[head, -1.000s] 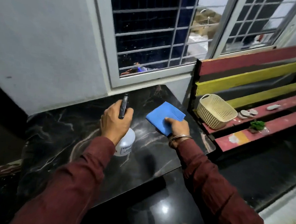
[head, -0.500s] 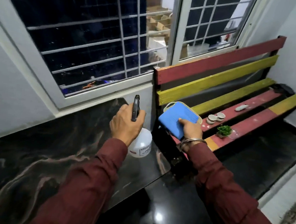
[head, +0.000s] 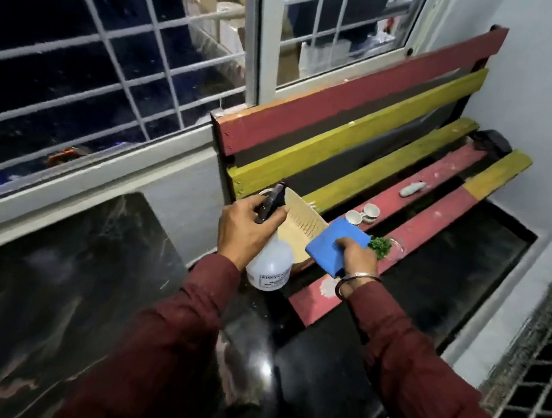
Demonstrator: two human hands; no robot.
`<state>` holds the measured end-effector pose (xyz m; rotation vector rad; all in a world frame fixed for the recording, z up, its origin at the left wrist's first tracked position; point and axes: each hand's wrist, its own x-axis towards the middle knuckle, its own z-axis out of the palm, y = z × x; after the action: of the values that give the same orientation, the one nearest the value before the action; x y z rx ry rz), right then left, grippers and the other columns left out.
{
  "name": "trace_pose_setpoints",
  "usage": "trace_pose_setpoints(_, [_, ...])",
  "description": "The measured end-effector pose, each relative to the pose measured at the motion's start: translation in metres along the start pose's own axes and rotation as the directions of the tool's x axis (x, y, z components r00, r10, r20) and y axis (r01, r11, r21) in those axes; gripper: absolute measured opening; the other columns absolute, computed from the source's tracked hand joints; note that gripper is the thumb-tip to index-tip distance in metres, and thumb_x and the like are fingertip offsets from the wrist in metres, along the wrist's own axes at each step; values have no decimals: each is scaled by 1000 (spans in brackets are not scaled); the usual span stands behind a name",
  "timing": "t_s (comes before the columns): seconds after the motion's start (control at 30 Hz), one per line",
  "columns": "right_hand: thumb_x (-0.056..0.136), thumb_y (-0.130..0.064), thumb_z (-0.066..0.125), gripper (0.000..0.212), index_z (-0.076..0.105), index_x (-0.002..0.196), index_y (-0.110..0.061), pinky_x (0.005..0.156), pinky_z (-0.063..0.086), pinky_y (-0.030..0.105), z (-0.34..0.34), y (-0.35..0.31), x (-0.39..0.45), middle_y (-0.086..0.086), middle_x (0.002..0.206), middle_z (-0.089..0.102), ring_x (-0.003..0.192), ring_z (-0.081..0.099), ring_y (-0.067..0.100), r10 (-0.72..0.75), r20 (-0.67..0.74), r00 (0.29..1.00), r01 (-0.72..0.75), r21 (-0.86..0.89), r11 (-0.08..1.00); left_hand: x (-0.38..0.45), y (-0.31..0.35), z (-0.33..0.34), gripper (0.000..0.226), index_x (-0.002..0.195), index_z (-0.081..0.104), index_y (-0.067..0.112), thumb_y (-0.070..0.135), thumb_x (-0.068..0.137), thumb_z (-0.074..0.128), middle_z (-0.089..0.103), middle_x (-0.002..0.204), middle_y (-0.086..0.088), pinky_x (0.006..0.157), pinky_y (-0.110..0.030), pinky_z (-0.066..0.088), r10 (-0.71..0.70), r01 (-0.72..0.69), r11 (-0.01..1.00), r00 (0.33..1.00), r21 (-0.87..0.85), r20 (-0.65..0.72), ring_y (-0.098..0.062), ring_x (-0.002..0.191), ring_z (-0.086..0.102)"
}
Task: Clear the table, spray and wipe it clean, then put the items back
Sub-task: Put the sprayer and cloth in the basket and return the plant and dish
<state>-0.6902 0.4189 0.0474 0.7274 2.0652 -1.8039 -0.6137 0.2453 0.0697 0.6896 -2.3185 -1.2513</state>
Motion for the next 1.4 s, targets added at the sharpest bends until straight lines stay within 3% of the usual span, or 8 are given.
trace_pose_setpoints(0.2, [83,-5,62,17,61,98,3,36,34,16,28,-19,101,9,80,54,55,45,17,57,59,997,-50,-101,994,87,-14,58,23,93,74,28,48,82,76,70,76,7,62,-23,47,-80,79,997,997,9,18,-3,67,61])
trace_pose_setpoints(0.33, [81,-9,65,12,62,88,1,60,40,29,57,-8,158,15,84,58,75,55,25,55,173,983,11,-355,935,122,-49,95,20,103,75,16,27,86,74,76,90,0,70,-21,47,-131,132,987,991,91,-18,-14,82,69])
trace_pose_setpoints(0.6, [86,-8,54,22,64,100,7,77,43,38,114,28,269,30,103,65,99,60,41,21,510,860,405,-707,579,174,-120,184,21,105,67,10,19,87,73,74,99,-12,70,-31,47,-275,286,927,958,245,-78,-32,89,67])
trace_pose_setpoints(0.87, [90,-8,39,35,56,120,-2,74,52,37,146,74,311,20,102,67,93,66,36,-56,673,737,675,-738,8,182,-165,234,17,104,64,12,14,88,71,73,100,-12,66,-29,43,-321,324,891,945,318,-64,-33,89,67])
trace_pose_setpoints(0.97, [84,-15,29,49,59,117,5,65,57,42,157,111,320,27,94,66,80,68,40,199,611,766,630,-776,-41,182,-181,242,15,101,63,12,15,89,71,73,100,-11,66,-27,39,-342,343,886,938,312,-60,-30,89,67])
trace_pose_setpoints(1.07, [93,-38,42,74,14,148,3,109,23,59,155,142,313,28,152,18,142,20,41,346,608,714,653,-757,-18,179,-194,248,12,97,59,12,16,91,68,72,96,-10,65,-29,38,-348,338,889,937,310,-25,-29,84,64])
trace_pose_setpoints(1.13, [91,-50,42,85,2,150,-4,112,5,61,154,149,313,15,159,-3,147,-5,32,369,644,670,691,-722,5,175,-203,250,12,97,57,11,16,92,67,71,95,-10,64,-30,37,-365,345,881,931,324,2,-29,82,63])
trace_pose_setpoints(1.4, [86,-46,48,90,1,151,-6,117,-4,54,146,135,323,12,160,-6,147,-11,29,55,821,569,820,-560,-119,175,-208,255,16,103,57,10,23,94,62,71,101,-13,73,-40,50,-340,316,853,940,416,-18,-36,94,65])
